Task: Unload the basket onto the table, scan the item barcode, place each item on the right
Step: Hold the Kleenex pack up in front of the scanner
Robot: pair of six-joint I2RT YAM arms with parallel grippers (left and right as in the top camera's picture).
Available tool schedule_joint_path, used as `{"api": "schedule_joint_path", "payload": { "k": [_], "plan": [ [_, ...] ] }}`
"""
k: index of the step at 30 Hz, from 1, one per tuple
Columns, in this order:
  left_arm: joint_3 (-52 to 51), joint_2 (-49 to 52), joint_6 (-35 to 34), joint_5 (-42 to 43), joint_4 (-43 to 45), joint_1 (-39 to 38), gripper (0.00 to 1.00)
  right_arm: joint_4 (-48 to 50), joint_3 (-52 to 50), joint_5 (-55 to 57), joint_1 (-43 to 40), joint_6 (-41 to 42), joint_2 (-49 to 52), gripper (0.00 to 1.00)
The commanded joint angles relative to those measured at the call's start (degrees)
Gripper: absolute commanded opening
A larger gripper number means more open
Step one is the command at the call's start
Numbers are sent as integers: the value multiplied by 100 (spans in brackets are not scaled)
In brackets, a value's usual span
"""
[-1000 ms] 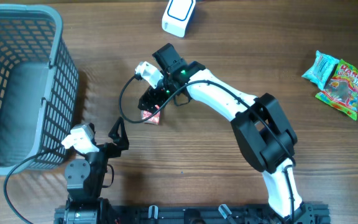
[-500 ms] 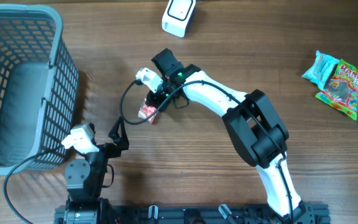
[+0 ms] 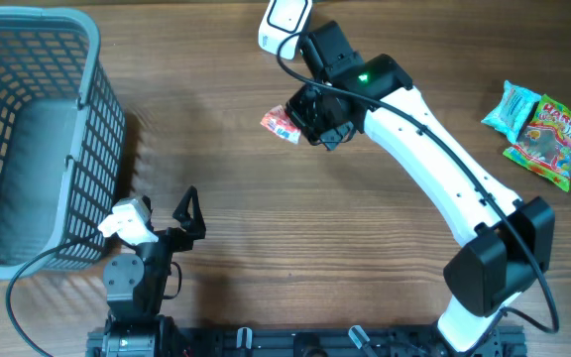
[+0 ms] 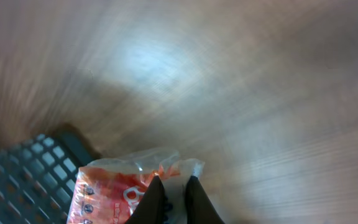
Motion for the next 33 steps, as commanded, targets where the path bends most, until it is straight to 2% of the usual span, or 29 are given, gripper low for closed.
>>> {"api": "schedule_joint_path", "payload": {
  "k": [1, 4, 5, 6, 8, 9, 10, 11, 12, 13, 14, 17, 21, 24, 29, 33],
  "plan": [
    [-28, -26, -74, 70, -9, 46, 100, -243, 55, -442, 11, 1010, -254, 4],
    [-28, -26, -74, 70, -9, 46, 100, -251, 55, -702, 11, 920, -254, 4],
    [-28, -26, -74, 70, -9, 46, 100, -109, 55, -697, 11, 337, -254, 4],
    [-28, -26, -74, 70, -9, 46, 100, 295, 55, -610, 11, -748, -254, 4],
    [-28, -26, -74, 70, -9, 46, 100, 1532, 52, -527, 31, -3834, -251, 4],
    [-28, -26, -74, 70, -9, 46, 100, 1976, 52, -295, 39, -4621, -251, 4],
    [-28, -26, -74, 70, -9, 46, 100, 2435, 52, 280, 44, -5145, -229, 4],
    [-28, -26, -74, 70, -9, 46, 100, 2732, 52, 802, 44, -5362, -192, 5],
    [-28, -26, -74, 70, -9, 46, 100, 3421, 50, 2059, 44, -5541, -24, 4],
    [-28, -26, -74, 70, -9, 46, 100, 3950, 50, 2798, 35, -5556, 168, 4],
    [-28, -26, -74, 70, -9, 46, 100, 4474, 50, 3121, 11, -5842, 396, 5],
    [-28, -26, -74, 70, -9, 46, 100, 6282, 50, 2743, -79, -6983, 1255, 4],
    [-28, -26, -74, 70, -9, 46, 100, 8876, 50, 570, -420, -8341, 2350, 4],
    [-28, -26, -74, 70, -9, 46, 100, 10323, 50, -544, -813, -8214, 2981, 4],
    [-28, -26, -74, 70, -9, 46, 100, 11862, 70, -1005, -1082, -7825, 3932, 4],
    [-28, -26, -74, 70, -9, 46, 100, 12004, 584, -977, -1078, -7777, 4424, 4]
  ]
}}
